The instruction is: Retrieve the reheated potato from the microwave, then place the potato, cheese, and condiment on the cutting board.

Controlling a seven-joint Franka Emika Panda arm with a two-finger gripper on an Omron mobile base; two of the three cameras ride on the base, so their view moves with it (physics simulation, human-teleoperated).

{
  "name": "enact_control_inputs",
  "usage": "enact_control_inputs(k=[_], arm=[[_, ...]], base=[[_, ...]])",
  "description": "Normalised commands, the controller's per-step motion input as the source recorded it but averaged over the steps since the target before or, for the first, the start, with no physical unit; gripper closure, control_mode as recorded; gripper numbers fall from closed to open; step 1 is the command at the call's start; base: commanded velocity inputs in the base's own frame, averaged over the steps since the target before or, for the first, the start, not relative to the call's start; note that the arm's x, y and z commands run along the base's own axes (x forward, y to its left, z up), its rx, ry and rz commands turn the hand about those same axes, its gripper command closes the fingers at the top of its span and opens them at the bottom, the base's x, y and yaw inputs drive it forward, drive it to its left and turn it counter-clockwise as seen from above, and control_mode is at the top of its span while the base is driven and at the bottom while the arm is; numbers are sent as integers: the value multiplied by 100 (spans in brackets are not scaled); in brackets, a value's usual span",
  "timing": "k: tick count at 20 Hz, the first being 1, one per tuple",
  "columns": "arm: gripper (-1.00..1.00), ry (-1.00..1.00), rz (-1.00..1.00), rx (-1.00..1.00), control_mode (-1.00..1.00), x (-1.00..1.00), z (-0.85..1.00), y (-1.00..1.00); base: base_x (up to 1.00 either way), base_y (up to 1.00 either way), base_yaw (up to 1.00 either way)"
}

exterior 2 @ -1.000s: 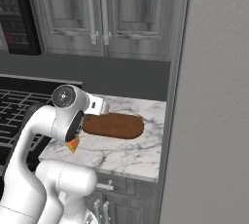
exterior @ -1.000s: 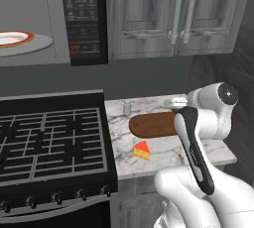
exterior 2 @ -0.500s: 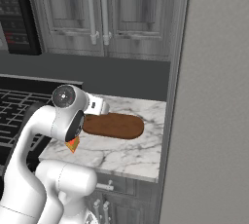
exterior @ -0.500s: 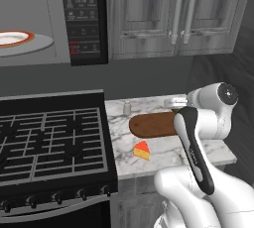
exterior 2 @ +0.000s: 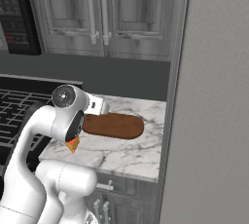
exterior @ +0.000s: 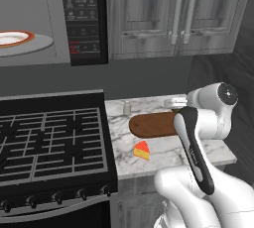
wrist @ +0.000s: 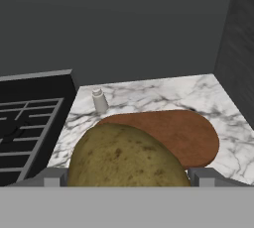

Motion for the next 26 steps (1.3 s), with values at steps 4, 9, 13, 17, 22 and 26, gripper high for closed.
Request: enact_control_inputs(k=[4,9,13,17,22,26], arm=[[100,0,0,0,-100,0,0,0],[100,0,0,0,-100,0,0,0],[100,0,0,0,-100,-1,0,0],[100,3,-5,-7,-100,24,-6,8],[100,7,0,-1,-100,55,-12,2],[100,1,-1,-2,-100,39,-21,-9]], base=[[0,0,0],[0,0,0],[0,0,0],[0,0,0],[0,0,0],[0,0,0]])
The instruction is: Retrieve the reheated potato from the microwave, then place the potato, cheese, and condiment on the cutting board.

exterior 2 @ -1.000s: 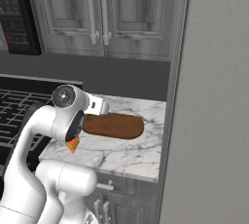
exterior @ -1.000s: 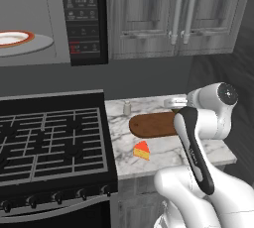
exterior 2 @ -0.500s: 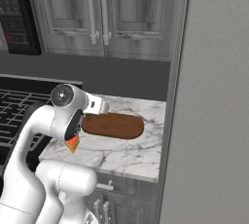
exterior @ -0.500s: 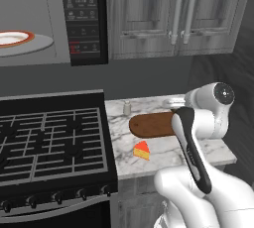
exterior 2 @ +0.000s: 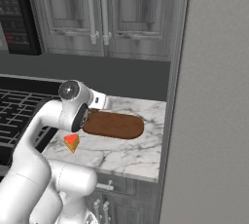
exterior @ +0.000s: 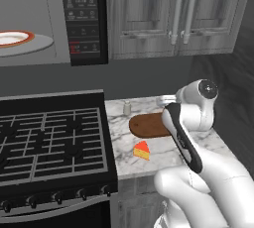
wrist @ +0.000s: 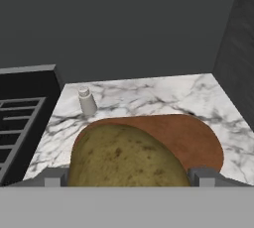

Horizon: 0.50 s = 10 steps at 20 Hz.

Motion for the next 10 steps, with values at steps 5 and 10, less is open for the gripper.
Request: enact_control_inputs(k=[5,10], arm=[[100,2,-5,-7,-100,16,-31,-31],[100,4,-7,-3,-100,12,-42,-42]], base=[[0,0,0],[0,0,0]])
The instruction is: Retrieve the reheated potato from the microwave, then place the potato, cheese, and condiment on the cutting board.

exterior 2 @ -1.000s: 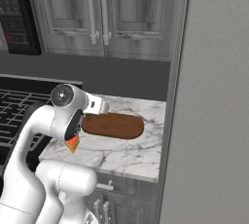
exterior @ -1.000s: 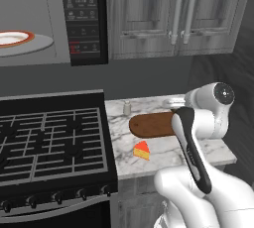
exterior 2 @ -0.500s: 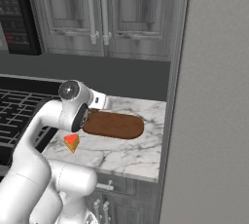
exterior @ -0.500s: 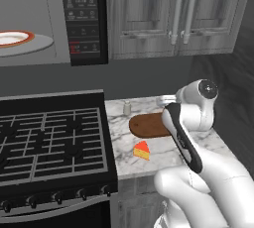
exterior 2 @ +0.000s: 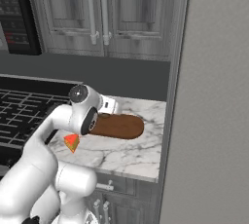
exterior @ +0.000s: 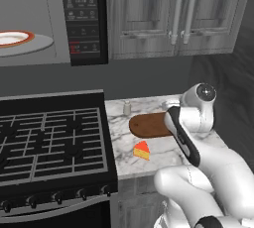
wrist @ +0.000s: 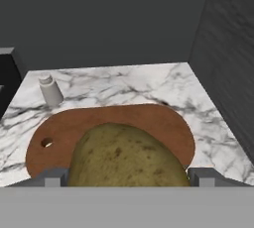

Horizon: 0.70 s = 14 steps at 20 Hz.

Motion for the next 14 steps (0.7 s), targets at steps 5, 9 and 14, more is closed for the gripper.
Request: enact_control_inputs(k=[5,9,14], arm=[[100,9,-2,9,-100,21,-42,-50],[100,8,0,9,-100,32,-33,-33],[100,1,0,1,-100,30,-21,-9]], base=[[0,0,0],[0,0,0],[0,0,0]])
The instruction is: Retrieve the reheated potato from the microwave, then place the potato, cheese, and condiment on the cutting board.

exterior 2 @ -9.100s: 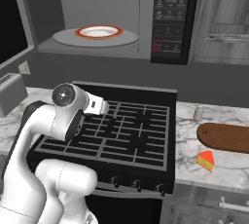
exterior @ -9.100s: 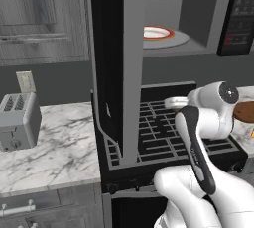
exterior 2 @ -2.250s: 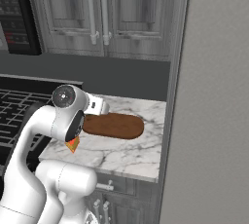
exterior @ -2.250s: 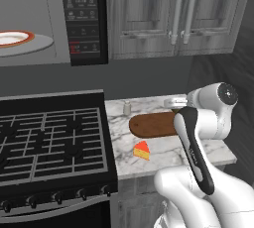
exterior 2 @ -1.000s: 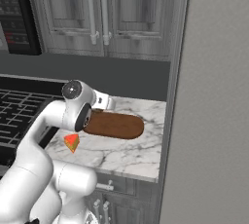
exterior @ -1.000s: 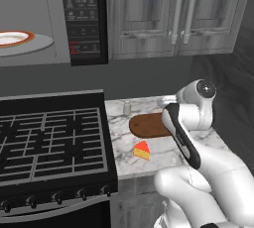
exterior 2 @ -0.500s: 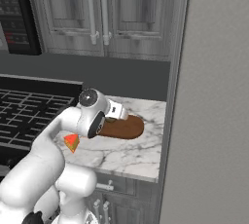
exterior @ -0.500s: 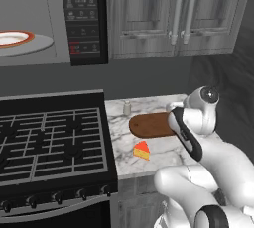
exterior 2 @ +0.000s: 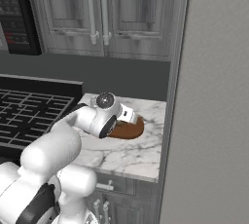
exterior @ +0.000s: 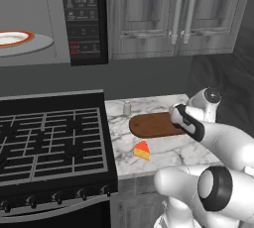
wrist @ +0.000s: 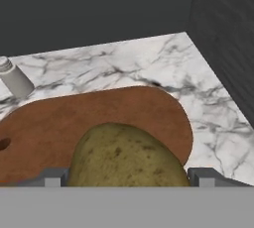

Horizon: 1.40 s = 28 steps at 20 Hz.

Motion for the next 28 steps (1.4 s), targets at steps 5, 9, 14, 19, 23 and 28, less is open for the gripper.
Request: enact_control_inputs(k=[5,9,14,19,23,28], arm=[[100,0,0,0,-100,29,-28,0],[100,0,0,0,-100,29,-34,-10],[100,0,0,0,-100,25,-25,-22],[100,0,0,0,-100,18,-21,-17],[100,0,0,0,-100,20,-16,-4],[100,7,0,0,-100,21,-13,-3]], base=[[0,0,0],[0,0,0],[0,0,0],[0,0,0],[0,0,0],[0,0,0]])
